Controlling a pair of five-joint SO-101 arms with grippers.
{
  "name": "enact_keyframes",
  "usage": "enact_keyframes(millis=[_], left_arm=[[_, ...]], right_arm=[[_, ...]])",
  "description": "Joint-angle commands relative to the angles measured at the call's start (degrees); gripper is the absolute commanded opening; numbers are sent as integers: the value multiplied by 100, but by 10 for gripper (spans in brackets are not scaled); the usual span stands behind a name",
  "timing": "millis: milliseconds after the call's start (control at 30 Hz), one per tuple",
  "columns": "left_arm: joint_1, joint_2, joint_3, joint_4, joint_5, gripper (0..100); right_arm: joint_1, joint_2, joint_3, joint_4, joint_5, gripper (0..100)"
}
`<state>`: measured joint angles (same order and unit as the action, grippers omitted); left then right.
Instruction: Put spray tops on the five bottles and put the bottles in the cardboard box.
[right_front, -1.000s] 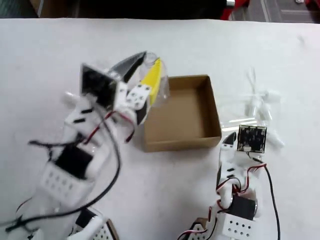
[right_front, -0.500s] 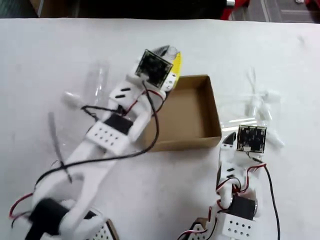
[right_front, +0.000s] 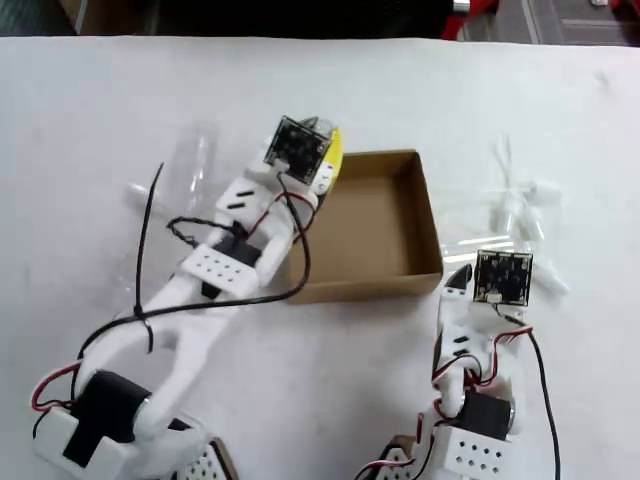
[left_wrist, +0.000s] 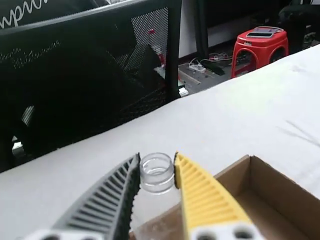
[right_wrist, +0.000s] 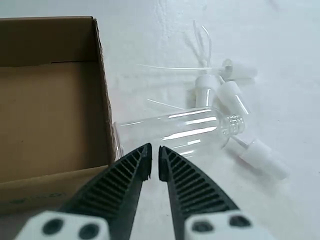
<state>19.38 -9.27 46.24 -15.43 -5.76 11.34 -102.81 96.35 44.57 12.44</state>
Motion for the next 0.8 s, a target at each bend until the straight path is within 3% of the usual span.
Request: enact_keyframes(millis=[0,233,500,633,767], left_arm=[[-48,-207,-18,-158,26,20],[-145,163,62,-202,70,21],[-215,629,176,-1354,97,21],[-242,1138,114,-1829,695,21],[-303,1455,-26,-2075,800,21]], right_arm=[[-48,-13,53,13,53,15],[-48,-13,53,13,53,15],[-48,-13,53,22,53,15],[-48,-13,53,22,53,15],[-48,-13,53,22,53,15]])
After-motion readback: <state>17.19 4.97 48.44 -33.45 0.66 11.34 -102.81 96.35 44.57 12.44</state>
